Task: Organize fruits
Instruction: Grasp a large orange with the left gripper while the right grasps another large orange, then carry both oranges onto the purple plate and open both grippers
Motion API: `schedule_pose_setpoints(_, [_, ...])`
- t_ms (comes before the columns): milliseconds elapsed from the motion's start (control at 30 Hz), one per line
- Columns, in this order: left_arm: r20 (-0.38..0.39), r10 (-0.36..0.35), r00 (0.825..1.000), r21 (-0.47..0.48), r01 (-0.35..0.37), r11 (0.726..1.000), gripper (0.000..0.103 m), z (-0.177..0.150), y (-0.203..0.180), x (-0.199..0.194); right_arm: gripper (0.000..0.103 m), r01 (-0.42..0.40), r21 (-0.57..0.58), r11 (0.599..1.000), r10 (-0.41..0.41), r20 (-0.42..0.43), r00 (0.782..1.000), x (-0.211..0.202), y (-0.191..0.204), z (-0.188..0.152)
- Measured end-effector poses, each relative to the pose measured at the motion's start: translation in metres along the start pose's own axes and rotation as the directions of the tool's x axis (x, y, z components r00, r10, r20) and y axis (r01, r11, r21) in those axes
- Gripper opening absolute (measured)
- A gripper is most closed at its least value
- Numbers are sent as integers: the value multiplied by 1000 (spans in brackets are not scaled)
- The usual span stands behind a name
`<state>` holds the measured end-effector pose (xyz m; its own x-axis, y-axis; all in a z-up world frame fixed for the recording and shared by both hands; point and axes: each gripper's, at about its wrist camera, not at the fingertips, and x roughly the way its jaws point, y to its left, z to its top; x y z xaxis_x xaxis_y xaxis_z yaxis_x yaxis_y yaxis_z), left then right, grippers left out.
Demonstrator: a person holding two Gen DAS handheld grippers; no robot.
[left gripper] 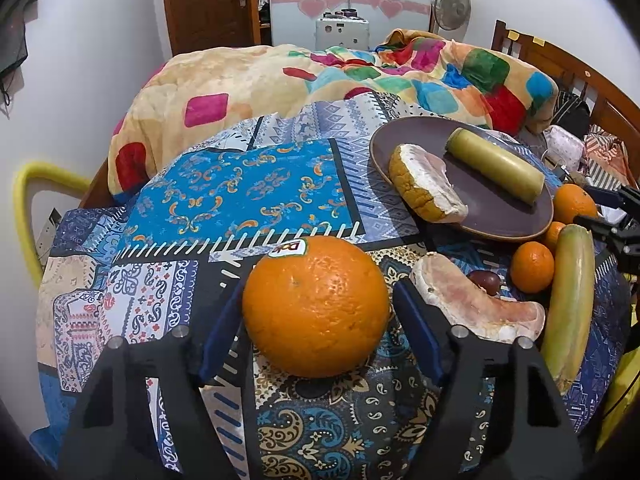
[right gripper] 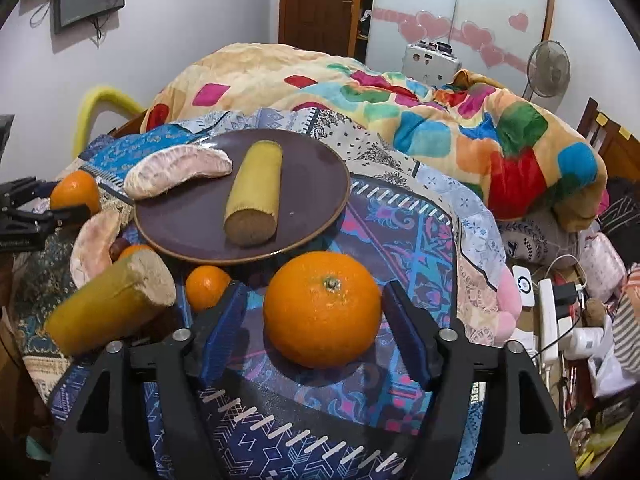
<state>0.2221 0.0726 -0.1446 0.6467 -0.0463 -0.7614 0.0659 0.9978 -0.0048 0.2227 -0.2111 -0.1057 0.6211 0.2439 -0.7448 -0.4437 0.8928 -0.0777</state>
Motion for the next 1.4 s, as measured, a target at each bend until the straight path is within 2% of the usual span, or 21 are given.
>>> schedule_pose_setpoints(100, [6,0,1000,-8,0,1000,70,2,1,-1,69,16,-9,1000,-16,-4,1000,3,0,-2])
schedule_pose_setpoints(267, [7,-5,1000,-6,5,1000,69,2,2,-2,69,-1,39,999,3,-40,999,14,-11,-5])
schedule_pose_setpoints(433, [10,0,1000,0,0,1000,68,2,0,-5,62,-56,70,996,60,-48,997,16,-15,-7])
schedule_pose_setpoints(567, [27,-7,1000,-3,7,1000,68,6,-2,-12,61,-50,74,996,54,-47,997,15,-13,-5])
schedule_pose_setpoints(967, [130,-14,991,19,11,1000,68,42,-20,-36,61,-48,85,995,42,65,997,-13,-17,23])
schedule_pose_setpoints(1200, [150,-14,989,54,5,998,68,65,-35,-32,61,-30,70,997,21,127,992,-21,-20,48])
schedule_pose_setpoints(1400, [141,-42,989,42,36,998,68,82,-42,-18,61,-23,59,998,14,149,989,-12,-19,66])
